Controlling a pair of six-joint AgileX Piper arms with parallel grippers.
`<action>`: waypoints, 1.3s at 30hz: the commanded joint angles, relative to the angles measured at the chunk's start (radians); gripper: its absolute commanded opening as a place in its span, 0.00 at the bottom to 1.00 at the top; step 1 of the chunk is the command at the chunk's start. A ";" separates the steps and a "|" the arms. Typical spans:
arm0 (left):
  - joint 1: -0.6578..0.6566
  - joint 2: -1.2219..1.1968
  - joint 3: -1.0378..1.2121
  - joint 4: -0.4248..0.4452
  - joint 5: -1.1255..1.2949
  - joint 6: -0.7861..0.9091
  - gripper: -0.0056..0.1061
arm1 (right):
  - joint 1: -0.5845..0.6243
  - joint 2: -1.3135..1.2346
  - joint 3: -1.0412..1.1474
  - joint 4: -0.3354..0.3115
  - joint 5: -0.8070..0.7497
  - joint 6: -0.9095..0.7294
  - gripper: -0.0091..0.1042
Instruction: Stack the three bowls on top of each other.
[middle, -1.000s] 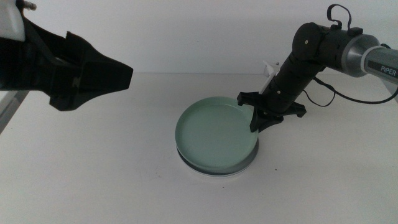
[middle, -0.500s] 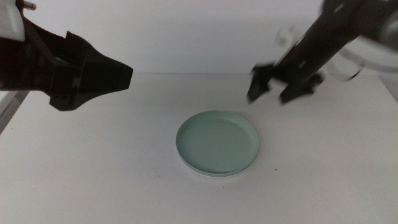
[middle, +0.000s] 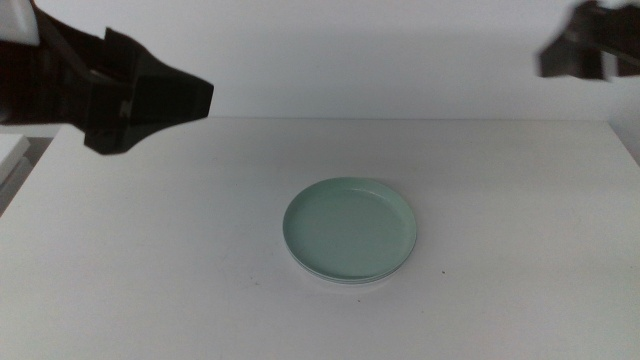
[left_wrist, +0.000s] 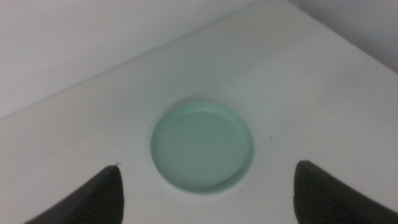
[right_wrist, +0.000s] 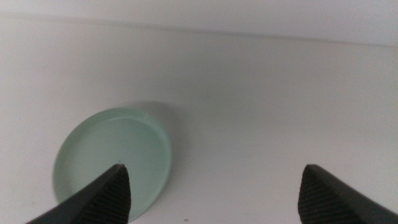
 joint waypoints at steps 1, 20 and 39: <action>0.003 -0.003 0.004 0.001 -0.033 0.004 0.89 | -0.008 -0.104 0.101 -0.078 -0.070 0.062 0.90; 0.067 -0.105 0.079 0.080 -0.348 0.004 0.89 | -0.008 -0.252 0.239 -0.135 -0.193 0.159 0.90; 0.292 -0.549 0.566 0.306 -0.421 -0.283 0.89 | -0.008 -0.252 0.239 -0.135 -0.193 0.159 0.90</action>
